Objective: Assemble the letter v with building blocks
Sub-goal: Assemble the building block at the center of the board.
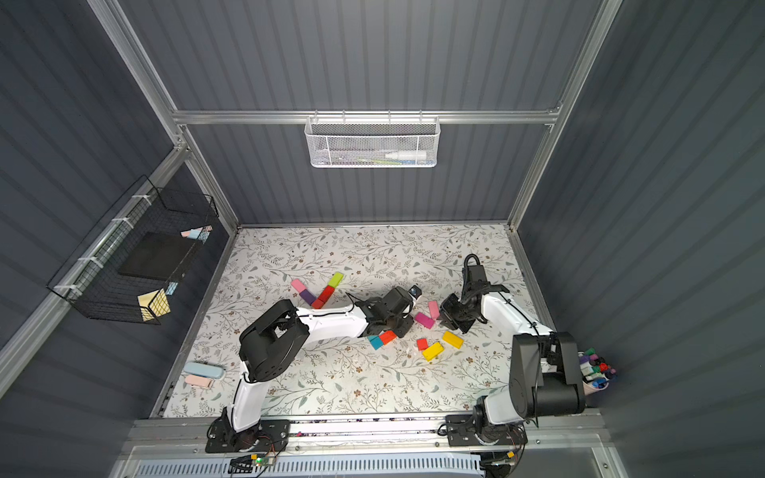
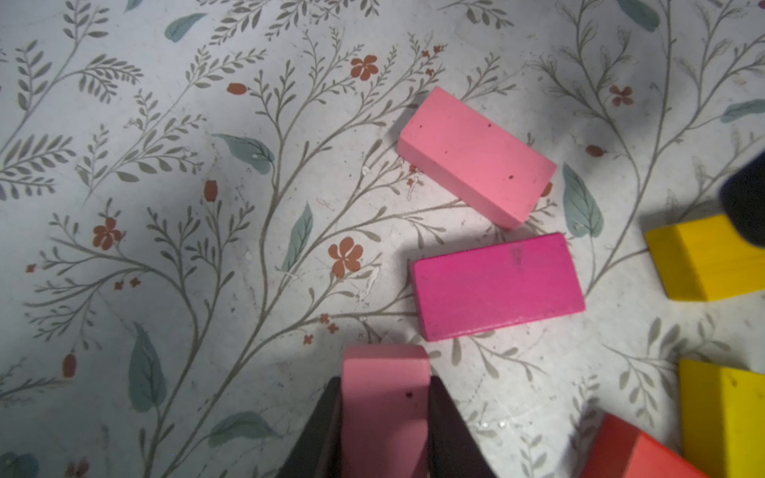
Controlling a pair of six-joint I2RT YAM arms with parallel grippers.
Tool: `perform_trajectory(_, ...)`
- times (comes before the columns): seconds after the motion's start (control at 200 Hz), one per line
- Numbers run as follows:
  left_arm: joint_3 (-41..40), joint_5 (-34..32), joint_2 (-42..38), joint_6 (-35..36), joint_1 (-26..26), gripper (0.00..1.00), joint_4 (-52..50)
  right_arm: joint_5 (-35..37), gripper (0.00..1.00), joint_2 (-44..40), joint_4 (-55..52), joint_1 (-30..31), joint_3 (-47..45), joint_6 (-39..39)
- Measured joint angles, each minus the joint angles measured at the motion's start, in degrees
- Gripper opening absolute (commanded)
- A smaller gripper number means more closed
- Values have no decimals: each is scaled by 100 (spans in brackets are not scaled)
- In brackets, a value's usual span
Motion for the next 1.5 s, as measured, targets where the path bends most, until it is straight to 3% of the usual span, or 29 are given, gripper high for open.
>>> perform_trajectory(0.71, 46, 70, 42, 20, -98, 32, -57, -2, 20, 0, 2, 0, 0, -2)
perform_trajectory(1.0, 90, -31, 131, -72, -96, 49, -83, -2, 20, 0, 2, -2, -17, -2)
perform_trajectory(1.501, 81, -72, 129, -66, 9, 48, -81, -2, 20, -2, 0, -2, -22, 0)
